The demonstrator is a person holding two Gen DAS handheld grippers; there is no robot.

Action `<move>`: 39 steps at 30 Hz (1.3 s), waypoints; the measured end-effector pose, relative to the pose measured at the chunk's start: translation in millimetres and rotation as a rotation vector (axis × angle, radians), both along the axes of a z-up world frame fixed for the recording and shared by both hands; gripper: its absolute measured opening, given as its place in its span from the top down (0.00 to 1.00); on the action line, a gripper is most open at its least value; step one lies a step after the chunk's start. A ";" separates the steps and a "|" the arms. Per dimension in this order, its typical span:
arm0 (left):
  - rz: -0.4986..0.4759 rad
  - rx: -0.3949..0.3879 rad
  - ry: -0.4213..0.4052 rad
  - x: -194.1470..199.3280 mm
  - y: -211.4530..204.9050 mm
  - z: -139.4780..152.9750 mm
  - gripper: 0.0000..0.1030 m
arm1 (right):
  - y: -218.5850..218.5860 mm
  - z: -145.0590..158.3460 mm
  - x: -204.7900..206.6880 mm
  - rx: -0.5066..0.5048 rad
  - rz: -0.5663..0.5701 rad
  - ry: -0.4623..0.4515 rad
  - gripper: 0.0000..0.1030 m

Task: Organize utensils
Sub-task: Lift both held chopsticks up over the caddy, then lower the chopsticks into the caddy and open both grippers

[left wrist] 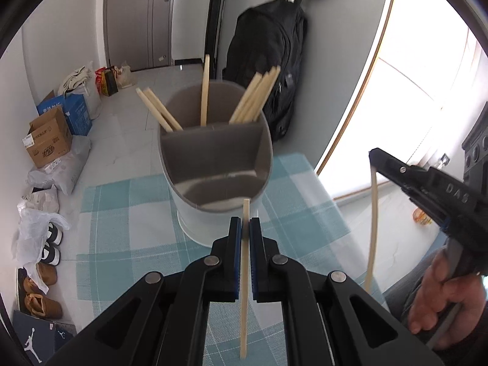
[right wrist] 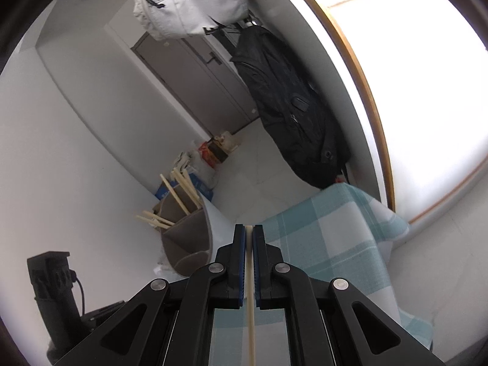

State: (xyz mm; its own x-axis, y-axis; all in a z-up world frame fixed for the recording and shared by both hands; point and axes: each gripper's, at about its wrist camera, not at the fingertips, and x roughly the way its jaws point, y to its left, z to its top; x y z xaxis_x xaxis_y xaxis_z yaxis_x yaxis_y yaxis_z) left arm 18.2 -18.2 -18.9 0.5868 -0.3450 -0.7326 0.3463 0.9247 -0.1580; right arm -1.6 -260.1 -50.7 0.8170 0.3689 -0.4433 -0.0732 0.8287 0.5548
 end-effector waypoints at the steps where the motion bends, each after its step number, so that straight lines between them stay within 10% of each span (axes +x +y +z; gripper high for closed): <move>1: 0.002 -0.011 -0.005 2.9 -1.1 2.9 0.99 | 4.2 5.6 0.4 -0.012 0.005 -0.018 0.96; 23: 0.096 -0.156 -0.235 75.7 26.5 104.2 0.99 | 65.9 145.1 100.8 -0.101 0.005 -0.341 0.96; 39: 0.146 -0.200 -0.310 128.6 42.5 86.1 0.99 | 95.8 108.7 162.7 -0.156 -0.140 -0.375 0.96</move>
